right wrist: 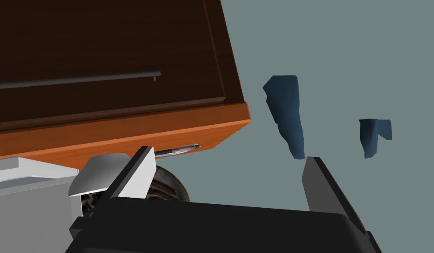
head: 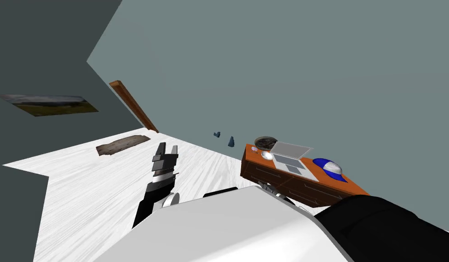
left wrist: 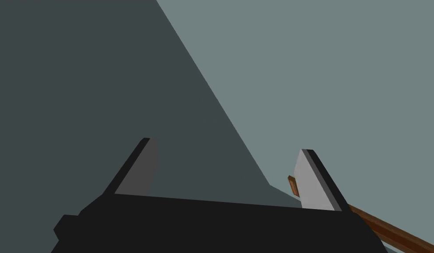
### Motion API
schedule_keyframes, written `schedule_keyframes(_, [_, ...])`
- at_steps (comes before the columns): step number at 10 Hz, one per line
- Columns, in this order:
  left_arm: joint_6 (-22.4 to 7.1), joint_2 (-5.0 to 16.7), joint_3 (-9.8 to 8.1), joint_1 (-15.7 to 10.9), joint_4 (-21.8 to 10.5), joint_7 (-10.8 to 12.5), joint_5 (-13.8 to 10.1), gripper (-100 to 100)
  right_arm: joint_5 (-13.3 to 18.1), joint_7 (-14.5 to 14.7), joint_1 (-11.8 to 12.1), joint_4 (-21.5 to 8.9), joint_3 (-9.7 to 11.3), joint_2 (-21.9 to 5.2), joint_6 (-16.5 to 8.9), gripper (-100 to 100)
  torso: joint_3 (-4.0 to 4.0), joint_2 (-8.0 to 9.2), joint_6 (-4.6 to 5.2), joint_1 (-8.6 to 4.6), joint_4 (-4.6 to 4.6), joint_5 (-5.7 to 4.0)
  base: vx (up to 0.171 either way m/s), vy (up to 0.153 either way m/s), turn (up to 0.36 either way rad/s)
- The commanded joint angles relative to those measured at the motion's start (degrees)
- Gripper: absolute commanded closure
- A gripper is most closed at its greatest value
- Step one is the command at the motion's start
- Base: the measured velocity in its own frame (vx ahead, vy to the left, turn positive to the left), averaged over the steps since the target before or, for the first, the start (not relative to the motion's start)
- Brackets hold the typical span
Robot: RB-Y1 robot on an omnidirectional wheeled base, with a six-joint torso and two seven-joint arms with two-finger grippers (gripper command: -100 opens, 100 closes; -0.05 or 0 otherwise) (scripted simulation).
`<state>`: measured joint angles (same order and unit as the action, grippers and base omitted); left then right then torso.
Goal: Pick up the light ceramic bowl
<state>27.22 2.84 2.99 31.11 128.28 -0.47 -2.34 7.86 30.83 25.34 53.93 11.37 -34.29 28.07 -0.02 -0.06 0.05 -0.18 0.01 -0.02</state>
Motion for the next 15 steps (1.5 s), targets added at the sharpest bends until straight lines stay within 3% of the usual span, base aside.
schedule_keyframes(1, [0.0, 0.0, 0.0, 0.0, 0.0, 0.0, 0.0, 0, 0.82, 1.96, -0.66, -2.86, 1.36, -2.05, -1.73, -100, 0.0, 0.0, 0.0, 0.0, 0.0, 0.0, 0.016, -0.02, 0.244])
schedule_keyframes(3, [0.0, 0.0, 0.0, 0.0, 0.0, 0.0, 0.0, 0, 0.82, 1.96, -0.66, -4.25, 1.36, -2.05, -1.73, -100, -0.01, -0.02, 0.0, -0.03, 0.0, -0.01, 0.013, -0.022, 0.054])
schedule_keyframes(6, [0.0, 0.0, 0.0, -0.01, 0.0, 0.0, 0.0, 0, 2.91, 6.96, -2.97, -12.25, 4.98, -6.84, -5.88, -100, -0.06, -0.11, -0.09, -0.1, -0.01, -0.01, 0.033, -0.045, 0.362])
schedule_keyframes(8, [0.0, 0.01, -0.01, 0.01, 0.0, 0.0, 0.0, 0, 3.56, 8.6, -3.77, -15.93, 6.17, -8.29, -7.41, -100, -0.08, -0.14, 0.0, -0.19, -0.02, -0.05, 0.034, -0.062, 0.174])
schedule_keyframes(9, [0.0, 0.01, 0.0, 0.0, 0.0, 0.0, 0.0, 0, 3.56, 8.6, -3.77, -15.93, 6.17, -8.29, -7.41, -100, -0.06, -0.11, -0.03, -0.15, -0.02, -0.02, 0.024, -0.047, 0.154])
schedule_keyframes(10, [0.0, 0.0, -0.01, 0.01, 0.0, 0.0, 0.0, 0, 4.19, 10.14, -4.57, -18.41, 7.35, -9.65, -8.83, -100, -0.06, -0.1, -0.01, -0.1, -0.01, -0.03, 0.033, -0.055, 0.238])
schedule_keyframes(15, [0.0, 0.01, -0.01, 0.0, 0.0, 0.0, 0.0, 0, 5.34, 13.0, -6.14, -22.6, 9.64, -12.03, -11.53, -100, -0.08, -0.15, -0.03, -0.16, -0.02, -0.03, 0.029, -0.056, 0.171])
